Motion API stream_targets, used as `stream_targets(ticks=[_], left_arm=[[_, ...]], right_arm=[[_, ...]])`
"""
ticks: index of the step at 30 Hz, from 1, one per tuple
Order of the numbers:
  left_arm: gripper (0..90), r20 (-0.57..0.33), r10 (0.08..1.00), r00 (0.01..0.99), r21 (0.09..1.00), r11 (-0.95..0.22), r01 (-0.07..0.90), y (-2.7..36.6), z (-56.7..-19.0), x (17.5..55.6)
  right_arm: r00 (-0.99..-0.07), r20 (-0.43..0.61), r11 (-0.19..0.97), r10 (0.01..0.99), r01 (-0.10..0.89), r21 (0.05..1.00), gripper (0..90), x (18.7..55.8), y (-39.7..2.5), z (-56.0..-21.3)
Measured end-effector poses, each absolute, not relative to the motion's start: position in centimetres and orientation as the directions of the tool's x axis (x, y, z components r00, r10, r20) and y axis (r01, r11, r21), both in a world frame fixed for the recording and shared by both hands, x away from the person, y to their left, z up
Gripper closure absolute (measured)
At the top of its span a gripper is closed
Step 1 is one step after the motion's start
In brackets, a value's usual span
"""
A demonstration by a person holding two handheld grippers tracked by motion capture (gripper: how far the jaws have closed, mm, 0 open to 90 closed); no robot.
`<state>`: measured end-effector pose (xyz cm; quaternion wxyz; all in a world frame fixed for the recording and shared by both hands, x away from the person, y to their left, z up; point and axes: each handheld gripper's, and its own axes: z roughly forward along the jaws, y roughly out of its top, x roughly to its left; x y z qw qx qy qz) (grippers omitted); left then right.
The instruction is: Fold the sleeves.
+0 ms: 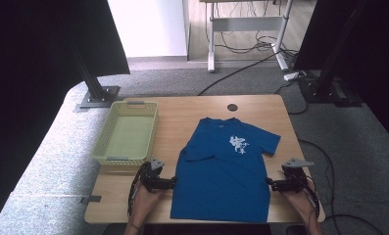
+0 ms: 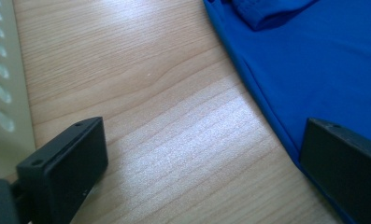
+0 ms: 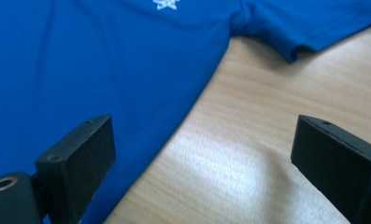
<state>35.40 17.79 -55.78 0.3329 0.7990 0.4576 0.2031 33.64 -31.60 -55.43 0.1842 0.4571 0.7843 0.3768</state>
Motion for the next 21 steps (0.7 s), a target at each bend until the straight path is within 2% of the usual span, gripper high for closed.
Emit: stream_targets(ticks=[21], left_arm=[[0.0, 0.019, 0.869, 0.495, 0.716, -0.358, 0.600, 17.8, -55.8, 35.4]], right_arm=[[-0.478, 0.038, 0.273, 0.878, 0.563, 0.780, 6.2, 37.8, -30.4, -53.7]])
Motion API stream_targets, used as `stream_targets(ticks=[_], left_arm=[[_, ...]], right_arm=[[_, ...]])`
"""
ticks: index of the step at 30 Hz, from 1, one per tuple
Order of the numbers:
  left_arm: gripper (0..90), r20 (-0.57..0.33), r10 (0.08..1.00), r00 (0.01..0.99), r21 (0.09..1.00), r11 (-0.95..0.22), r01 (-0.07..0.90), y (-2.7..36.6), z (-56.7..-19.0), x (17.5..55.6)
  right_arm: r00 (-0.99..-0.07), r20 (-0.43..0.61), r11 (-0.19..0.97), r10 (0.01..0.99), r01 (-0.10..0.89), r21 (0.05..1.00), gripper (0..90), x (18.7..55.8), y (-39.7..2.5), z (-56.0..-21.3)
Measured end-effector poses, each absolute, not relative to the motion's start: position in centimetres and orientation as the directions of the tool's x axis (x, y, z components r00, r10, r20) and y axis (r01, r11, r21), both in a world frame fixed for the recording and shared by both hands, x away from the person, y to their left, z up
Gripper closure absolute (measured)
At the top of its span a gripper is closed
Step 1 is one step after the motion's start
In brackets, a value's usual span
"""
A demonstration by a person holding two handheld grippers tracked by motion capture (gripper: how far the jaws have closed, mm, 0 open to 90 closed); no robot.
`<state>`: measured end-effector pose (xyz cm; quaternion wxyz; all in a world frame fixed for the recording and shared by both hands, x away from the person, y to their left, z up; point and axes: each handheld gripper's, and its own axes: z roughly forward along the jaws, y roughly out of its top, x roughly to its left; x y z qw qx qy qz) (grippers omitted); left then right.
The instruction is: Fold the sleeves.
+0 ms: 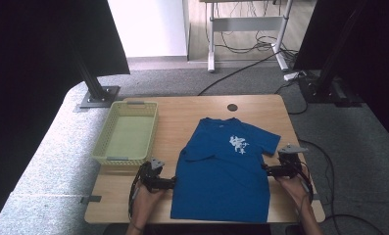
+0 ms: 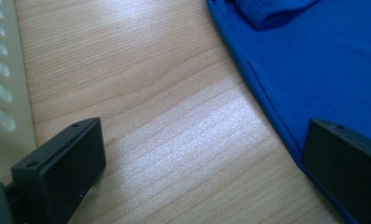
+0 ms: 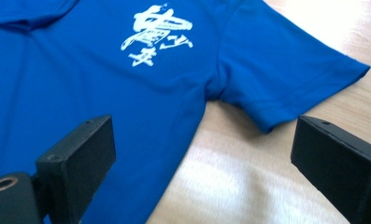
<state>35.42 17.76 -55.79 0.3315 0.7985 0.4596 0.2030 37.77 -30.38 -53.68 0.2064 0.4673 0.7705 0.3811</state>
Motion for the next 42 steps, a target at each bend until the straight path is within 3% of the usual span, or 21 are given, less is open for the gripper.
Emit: stream_targets(ticks=[26, 42], left_arm=[[1.8, 0.019, 0.868, 0.497, 0.721, -0.356, 0.595, 17.7, -55.8, 35.3], [1.8, 0.019, 0.867, 0.497, 0.721, -0.356, 0.595, 17.7, -55.8, 35.3]], right_arm=[[-0.459, 0.014, 0.281, 0.888, 0.568, 0.774, 13.5, 44.5, -29.5, -53.4], [-0.408, -0.005, 0.266, 0.913, 0.585, 0.766, 24.2, 48.2, -30.3, -54.4]])
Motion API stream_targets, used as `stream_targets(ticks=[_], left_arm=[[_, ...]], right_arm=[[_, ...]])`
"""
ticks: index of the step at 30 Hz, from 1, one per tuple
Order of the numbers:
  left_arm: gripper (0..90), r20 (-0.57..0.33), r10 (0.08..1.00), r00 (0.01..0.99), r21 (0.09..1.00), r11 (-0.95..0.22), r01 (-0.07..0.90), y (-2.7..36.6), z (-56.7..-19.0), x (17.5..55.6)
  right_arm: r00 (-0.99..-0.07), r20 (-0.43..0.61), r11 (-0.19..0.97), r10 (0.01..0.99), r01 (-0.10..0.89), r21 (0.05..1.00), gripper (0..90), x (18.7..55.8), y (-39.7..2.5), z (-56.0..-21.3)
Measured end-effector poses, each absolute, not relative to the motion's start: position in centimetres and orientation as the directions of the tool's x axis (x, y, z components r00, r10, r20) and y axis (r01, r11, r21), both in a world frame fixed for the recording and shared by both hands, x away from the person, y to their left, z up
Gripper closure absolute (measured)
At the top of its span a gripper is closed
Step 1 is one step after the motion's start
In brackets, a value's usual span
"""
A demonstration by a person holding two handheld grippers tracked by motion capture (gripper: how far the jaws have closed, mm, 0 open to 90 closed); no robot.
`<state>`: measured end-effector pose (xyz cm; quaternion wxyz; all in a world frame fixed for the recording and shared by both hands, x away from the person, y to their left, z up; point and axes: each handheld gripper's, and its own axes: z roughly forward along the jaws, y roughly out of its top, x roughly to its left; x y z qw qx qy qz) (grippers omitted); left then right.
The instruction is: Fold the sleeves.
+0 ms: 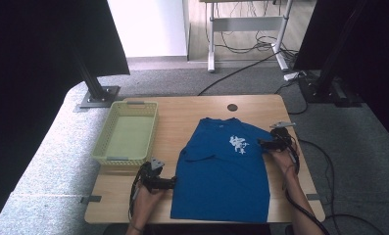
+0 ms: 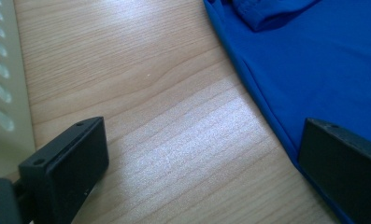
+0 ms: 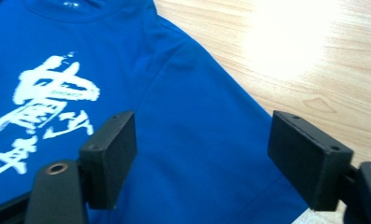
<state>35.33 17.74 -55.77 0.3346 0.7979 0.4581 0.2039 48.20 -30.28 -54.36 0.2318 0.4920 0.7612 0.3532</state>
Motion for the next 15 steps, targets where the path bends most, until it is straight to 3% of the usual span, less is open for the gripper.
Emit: stream_targets(ticks=[10, 13, 15], left_arm=[[1.8, 0.019, 0.867, 0.497, 0.721, -0.357, 0.594, 17.7, -55.8, 35.3], [1.8, 0.019, 0.865, 0.502, 0.721, -0.359, 0.593, 17.7, -55.8, 35.3], [1.8, 0.019, 0.865, 0.502, 0.721, -0.360, 0.592, 17.6, -55.8, 35.3]], right_arm=[[-0.377, -0.032, 0.276, 0.926, 0.615, 0.739, 30.9, 49.3, -30.4, -55.4], [-0.365, 0.017, 0.229, 0.931, 0.620, 0.750, 37.3, 49.3, -30.6, -55.6], [-0.371, 0.019, 0.228, 0.928, 0.609, 0.760, 51.0, 49.0, -30.4, -55.7]])
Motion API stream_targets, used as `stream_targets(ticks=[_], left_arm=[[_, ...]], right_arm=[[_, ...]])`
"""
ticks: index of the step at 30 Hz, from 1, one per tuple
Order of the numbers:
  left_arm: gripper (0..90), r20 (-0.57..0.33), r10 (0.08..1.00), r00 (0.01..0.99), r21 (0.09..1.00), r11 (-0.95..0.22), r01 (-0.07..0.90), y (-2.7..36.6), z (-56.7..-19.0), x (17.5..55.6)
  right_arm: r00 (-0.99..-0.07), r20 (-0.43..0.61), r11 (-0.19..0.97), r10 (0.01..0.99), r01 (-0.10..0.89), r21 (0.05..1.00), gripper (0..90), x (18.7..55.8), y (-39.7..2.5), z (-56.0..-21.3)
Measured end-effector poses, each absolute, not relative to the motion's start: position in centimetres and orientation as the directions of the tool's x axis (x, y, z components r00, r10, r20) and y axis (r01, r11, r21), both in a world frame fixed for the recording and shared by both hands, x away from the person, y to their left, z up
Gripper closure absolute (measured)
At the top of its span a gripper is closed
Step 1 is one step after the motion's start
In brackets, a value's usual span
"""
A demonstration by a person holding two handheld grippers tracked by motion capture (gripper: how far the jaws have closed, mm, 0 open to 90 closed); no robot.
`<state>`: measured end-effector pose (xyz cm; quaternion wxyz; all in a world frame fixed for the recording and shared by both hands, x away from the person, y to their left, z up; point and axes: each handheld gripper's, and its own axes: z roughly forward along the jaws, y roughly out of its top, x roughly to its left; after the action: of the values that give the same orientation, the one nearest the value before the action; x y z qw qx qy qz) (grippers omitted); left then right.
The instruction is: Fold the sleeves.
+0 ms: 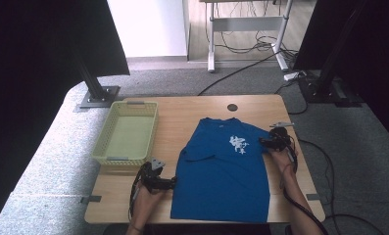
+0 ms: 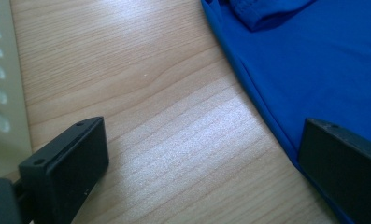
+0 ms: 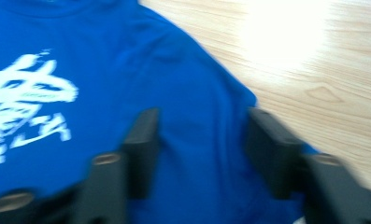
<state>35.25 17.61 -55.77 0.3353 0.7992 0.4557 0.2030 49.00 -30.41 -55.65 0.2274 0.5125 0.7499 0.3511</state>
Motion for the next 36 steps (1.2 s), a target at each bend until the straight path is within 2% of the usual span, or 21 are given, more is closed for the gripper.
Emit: stream_targets(ticks=[4, 6, 11, 24, 36], left_arm=[[1.9, 0.019, 0.863, 0.504, 0.721, -0.361, 0.592, 17.6, -55.8, 35.2], [1.9, 0.019, 0.863, 0.504, 0.721, -0.361, 0.592, 17.6, -55.8, 35.2], [1.9, 0.019, 0.863, 0.504, 0.721, -0.361, 0.592, 17.6, -55.8, 35.2], [1.9, 0.019, 0.864, 0.504, 0.721, -0.361, 0.592, 17.5, -55.8, 35.2], [1.9, 0.019, 0.864, 0.504, 0.721, -0.361, 0.592, 17.5, -55.8, 35.2]], right_arm=[[-0.398, 0.039, 0.232, 0.917, 0.610, 0.758, 78.4, 48.5, -29.8, -55.5], [-0.404, 0.063, 0.221, 0.913, 0.617, 0.755, 85.1, 48.5, -29.7, -55.5], [-0.415, 0.046, 0.250, 0.909, 0.630, 0.735, 86.1, 48.7, -29.3, -55.1], [-0.486, -0.029, 0.328, 0.874, 0.544, 0.772, 85.8, 46.7, -26.2, -51.8], [-0.567, 0.007, 0.390, 0.823, 0.574, 0.720, 84.5, 46.8, -23.3, -54.5]])
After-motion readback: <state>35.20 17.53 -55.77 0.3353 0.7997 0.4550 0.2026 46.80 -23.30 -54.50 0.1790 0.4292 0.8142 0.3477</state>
